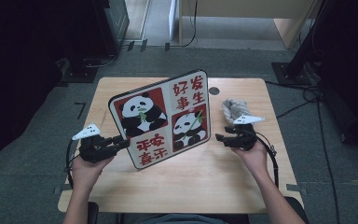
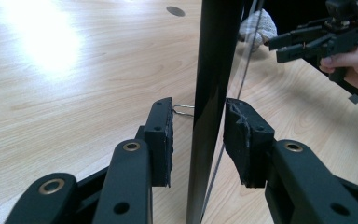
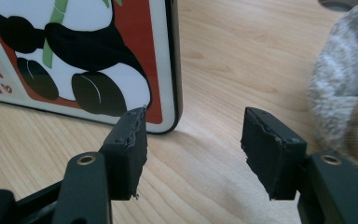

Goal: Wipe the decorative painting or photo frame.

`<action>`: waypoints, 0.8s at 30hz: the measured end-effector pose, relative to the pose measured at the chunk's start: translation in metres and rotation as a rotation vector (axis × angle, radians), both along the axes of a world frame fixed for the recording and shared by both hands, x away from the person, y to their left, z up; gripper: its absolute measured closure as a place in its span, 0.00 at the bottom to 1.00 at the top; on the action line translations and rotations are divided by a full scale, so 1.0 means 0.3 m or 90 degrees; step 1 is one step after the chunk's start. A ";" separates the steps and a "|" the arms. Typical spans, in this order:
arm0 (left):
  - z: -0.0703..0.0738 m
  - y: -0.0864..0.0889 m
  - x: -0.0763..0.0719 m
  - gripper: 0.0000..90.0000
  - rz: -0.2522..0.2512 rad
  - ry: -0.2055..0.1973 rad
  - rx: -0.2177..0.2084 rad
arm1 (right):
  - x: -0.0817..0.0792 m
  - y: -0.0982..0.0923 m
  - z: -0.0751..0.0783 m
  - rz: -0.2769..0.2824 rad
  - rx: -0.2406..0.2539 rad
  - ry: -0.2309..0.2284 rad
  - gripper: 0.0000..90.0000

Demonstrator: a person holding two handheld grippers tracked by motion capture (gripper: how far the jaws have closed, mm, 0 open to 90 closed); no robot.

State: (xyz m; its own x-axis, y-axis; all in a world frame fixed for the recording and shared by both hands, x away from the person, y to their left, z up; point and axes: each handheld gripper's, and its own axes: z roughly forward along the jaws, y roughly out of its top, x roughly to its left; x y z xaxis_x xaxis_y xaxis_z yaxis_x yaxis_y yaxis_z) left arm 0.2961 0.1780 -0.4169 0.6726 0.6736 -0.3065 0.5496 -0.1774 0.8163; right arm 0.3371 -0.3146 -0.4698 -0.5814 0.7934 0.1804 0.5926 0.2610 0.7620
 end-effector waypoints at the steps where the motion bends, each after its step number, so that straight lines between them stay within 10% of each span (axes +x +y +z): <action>1: -0.002 0.000 0.003 0.70 0.003 0.002 -0.003 | 0.000 0.002 -0.004 0.003 0.000 0.002 0.46; 24: -0.041 0.016 0.067 0.68 0.029 0.010 0.007 | -0.012 -0.006 -0.030 -0.011 -0.015 -0.002 0.46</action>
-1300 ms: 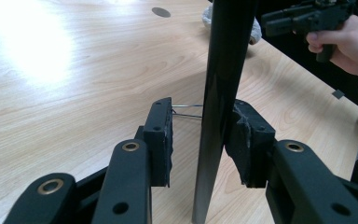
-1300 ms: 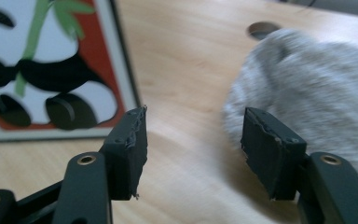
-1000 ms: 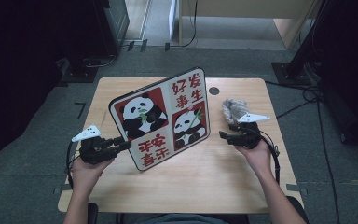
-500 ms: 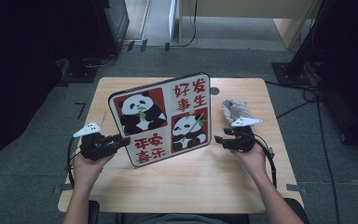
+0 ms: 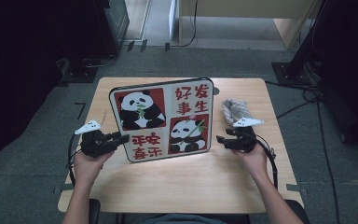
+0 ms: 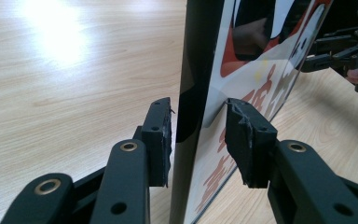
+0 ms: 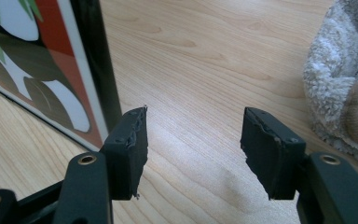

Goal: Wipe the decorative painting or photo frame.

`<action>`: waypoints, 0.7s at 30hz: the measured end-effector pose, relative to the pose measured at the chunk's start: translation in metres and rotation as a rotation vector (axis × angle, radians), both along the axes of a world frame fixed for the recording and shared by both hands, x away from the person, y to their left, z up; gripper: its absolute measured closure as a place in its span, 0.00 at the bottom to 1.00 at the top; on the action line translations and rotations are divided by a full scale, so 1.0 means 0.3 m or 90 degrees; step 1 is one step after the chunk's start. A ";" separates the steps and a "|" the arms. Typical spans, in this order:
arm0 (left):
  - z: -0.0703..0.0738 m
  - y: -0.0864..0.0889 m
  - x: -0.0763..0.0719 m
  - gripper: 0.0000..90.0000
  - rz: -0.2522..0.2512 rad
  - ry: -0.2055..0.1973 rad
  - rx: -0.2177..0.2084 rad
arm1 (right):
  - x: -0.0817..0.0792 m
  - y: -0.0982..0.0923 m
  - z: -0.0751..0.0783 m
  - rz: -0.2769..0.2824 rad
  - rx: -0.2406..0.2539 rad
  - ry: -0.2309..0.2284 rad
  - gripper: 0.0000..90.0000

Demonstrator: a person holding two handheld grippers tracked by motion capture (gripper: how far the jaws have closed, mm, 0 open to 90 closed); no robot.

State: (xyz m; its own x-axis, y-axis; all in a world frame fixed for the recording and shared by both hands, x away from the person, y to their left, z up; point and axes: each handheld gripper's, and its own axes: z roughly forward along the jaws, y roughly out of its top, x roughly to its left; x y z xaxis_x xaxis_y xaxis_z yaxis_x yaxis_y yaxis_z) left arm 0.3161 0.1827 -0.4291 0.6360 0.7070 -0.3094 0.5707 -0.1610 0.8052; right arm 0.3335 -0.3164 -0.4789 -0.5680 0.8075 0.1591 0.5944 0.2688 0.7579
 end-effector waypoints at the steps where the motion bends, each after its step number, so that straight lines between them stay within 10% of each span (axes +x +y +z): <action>1: -0.001 0.000 0.001 0.68 0.001 0.000 0.000 | -0.001 0.000 0.000 -0.001 -0.001 0.000 0.46; 21: -0.013 0.007 0.024 0.66 0.013 -0.009 -0.004 | -0.008 -0.029 0.004 -0.018 -0.003 -0.015 0.47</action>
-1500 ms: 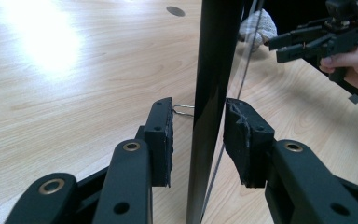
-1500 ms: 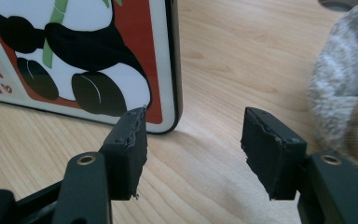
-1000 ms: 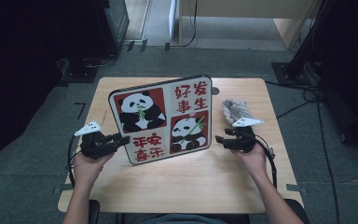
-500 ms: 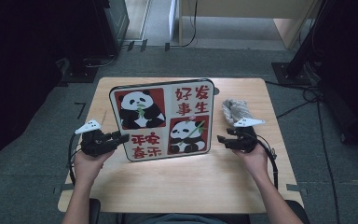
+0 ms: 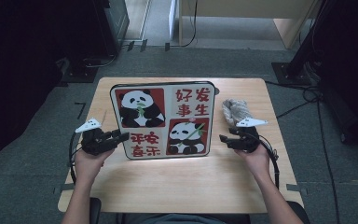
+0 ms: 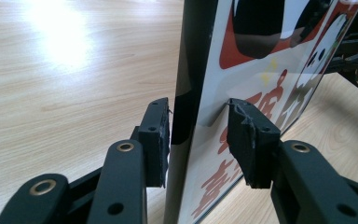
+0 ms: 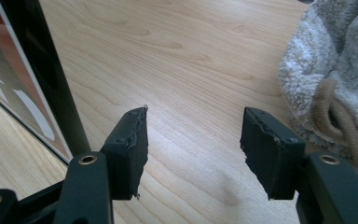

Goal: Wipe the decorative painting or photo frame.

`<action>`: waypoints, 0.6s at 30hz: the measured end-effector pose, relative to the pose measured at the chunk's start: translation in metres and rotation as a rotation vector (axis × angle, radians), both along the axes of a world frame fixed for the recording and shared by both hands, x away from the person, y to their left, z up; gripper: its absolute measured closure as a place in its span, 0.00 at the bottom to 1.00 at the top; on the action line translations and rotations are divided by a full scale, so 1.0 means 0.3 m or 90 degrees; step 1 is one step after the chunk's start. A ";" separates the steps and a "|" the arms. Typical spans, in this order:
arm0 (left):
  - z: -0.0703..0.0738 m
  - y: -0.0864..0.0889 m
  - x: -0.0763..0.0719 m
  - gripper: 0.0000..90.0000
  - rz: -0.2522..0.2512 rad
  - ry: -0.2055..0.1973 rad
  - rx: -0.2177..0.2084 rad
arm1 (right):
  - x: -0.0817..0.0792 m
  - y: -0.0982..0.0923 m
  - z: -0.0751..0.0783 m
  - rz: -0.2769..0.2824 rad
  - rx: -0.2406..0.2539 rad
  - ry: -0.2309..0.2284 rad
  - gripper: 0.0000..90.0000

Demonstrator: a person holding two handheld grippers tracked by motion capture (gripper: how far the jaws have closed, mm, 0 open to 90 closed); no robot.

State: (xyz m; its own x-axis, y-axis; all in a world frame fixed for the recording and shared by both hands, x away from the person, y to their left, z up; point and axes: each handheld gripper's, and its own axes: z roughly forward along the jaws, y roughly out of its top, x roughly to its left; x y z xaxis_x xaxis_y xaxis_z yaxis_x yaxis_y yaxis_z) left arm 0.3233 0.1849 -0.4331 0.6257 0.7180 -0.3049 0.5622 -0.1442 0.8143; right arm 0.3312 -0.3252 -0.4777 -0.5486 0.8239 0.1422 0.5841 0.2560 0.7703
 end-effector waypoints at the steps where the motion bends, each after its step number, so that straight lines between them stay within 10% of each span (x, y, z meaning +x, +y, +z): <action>1: 0.001 0.001 -0.001 0.65 0.002 -0.001 0.000 | 0.001 -0.003 0.000 -0.001 0.000 -0.001 0.47; 18: 0.009 0.078 -0.048 0.62 0.028 -0.028 0.035 | 0.022 -0.071 -0.003 -0.028 0.011 0.001 0.47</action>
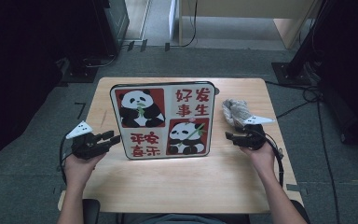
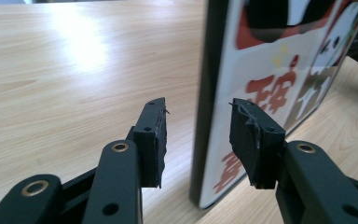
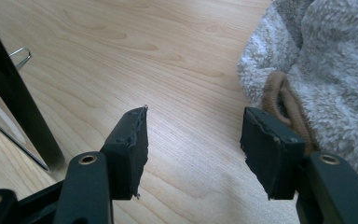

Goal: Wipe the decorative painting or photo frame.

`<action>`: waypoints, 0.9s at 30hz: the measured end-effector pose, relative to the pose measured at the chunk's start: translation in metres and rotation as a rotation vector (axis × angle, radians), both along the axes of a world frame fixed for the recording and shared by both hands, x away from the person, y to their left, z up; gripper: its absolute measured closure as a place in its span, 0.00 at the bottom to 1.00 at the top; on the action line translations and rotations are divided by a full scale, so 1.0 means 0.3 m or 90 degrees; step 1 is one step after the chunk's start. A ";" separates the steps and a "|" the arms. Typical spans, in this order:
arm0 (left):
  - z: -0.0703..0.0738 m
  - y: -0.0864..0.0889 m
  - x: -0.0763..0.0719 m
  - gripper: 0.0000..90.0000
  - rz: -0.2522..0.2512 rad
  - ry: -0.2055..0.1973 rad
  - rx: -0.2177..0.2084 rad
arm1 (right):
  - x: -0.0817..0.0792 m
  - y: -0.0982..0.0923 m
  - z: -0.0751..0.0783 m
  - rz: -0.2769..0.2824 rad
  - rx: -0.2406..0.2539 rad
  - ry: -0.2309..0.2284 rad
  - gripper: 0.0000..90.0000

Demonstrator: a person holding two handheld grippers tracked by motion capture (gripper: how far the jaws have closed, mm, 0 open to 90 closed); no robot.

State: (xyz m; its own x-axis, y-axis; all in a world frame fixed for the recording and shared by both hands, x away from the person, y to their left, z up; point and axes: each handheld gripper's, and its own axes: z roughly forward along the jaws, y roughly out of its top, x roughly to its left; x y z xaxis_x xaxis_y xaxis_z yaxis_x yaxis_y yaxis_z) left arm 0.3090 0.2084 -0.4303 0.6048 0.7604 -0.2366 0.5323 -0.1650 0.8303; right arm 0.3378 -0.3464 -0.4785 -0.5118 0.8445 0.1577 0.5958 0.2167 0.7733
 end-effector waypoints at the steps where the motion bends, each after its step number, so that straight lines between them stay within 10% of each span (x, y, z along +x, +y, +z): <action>1: -0.003 0.005 0.002 0.61 0.002 0.001 0.001 | 0.002 -0.003 -0.001 -0.001 0.002 0.000 0.47; 27: -0.097 0.047 0.091 0.43 0.043 0.028 0.059 | 0.011 -0.027 -0.002 -0.013 0.008 0.010 0.47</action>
State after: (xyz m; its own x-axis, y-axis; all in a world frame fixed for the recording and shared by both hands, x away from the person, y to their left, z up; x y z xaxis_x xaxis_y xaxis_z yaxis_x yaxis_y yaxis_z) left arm 0.3365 0.2225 -0.4593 0.5414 0.8193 -0.1888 0.5809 -0.2021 0.7885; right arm 0.3412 -0.3545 -0.4790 -0.4925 0.8522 0.1767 0.6118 0.1946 0.7667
